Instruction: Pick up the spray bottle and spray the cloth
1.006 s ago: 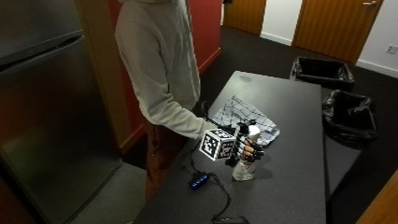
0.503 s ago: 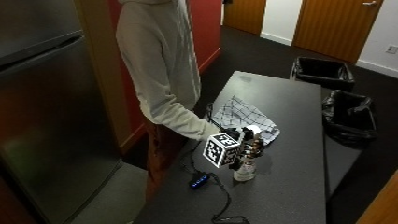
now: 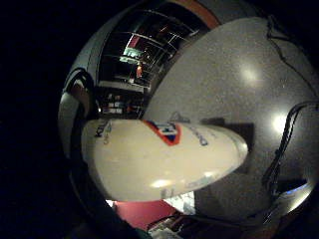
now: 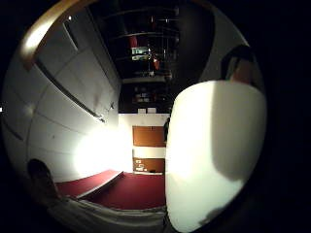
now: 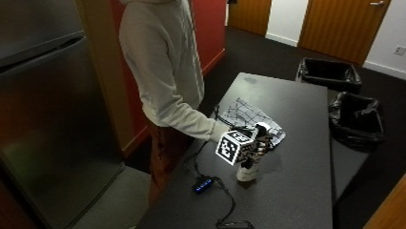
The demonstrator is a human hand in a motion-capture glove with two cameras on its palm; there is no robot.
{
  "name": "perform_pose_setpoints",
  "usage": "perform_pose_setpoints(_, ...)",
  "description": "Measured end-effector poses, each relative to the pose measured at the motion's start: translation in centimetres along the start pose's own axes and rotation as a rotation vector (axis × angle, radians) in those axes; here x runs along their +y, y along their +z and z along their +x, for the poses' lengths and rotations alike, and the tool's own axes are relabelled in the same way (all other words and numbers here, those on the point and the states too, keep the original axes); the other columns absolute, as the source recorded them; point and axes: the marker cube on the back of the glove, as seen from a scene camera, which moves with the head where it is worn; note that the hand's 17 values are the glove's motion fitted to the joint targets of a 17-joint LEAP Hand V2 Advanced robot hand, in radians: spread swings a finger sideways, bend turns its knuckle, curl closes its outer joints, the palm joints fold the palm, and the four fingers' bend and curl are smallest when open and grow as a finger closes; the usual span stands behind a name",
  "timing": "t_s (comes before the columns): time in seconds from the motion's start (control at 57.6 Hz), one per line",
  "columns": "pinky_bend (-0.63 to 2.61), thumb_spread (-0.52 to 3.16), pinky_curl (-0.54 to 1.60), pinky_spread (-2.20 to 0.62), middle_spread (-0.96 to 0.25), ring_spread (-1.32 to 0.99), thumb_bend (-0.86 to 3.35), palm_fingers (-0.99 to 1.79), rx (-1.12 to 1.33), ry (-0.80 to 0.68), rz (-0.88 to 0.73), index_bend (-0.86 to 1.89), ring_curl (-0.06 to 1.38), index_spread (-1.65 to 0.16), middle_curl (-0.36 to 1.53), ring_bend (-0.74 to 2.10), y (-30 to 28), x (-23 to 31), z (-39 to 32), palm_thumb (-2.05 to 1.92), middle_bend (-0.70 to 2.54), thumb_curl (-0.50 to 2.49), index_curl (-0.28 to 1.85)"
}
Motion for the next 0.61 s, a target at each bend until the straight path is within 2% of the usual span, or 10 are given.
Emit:
perform_pose_setpoints(0.226, 0.24, 0.03, 0.36, -0.27, -0.19, -0.23, -0.03, 1.29, 0.106, -0.082, -0.119, 0.23, 0.45, -0.26, 0.52, 0.5, 1.2, 1.1, -2.3, 1.13, 0.51, 0.7, 0.51)
perform_pose_setpoints(0.312, 0.25, 0.01, 0.36, -0.28, -0.18, -0.23, -0.03, 1.29, 0.254, -0.123, -0.284, 0.23, 0.46, -0.26, 0.53, 0.5, 0.3, 2.5, -2.7, 1.13, 0.51, 0.71, 0.52)
perform_pose_setpoints(0.364, 0.26, 0.0, 0.36, -0.28, -0.18, -0.23, -0.03, 1.3, 0.271, -0.146, -0.294, 0.23, 0.46, -0.26, 0.53, 0.5, 1.0, 2.5, -4.0, 1.13, 0.52, 0.72, 0.53)
perform_pose_setpoints(0.434, 0.26, -0.02, 0.37, -0.28, -0.17, -0.23, -0.03, 1.3, 0.286, -0.164, -0.388, 0.23, 0.47, -0.26, 0.53, 0.51, 1.7, 3.4, -6.1, 1.13, 0.52, 0.72, 0.53)
perform_pose_setpoints(0.486, 0.27, -0.03, 0.37, -0.28, -0.17, -0.23, -0.03, 1.31, 0.298, -0.188, -0.403, 0.23, 0.47, -0.26, 0.54, 0.51, 2.5, 3.5, -7.7, 1.12, 0.53, 0.72, 0.54)
perform_pose_setpoints(0.607, 0.28, -0.05, 0.37, -0.28, -0.17, -0.23, -0.03, 1.31, 0.584, -0.31, -0.363, 0.24, 0.47, -0.26, 0.54, 0.51, 3.4, 2.1, -8.8, 1.12, 0.53, 0.73, 0.55)
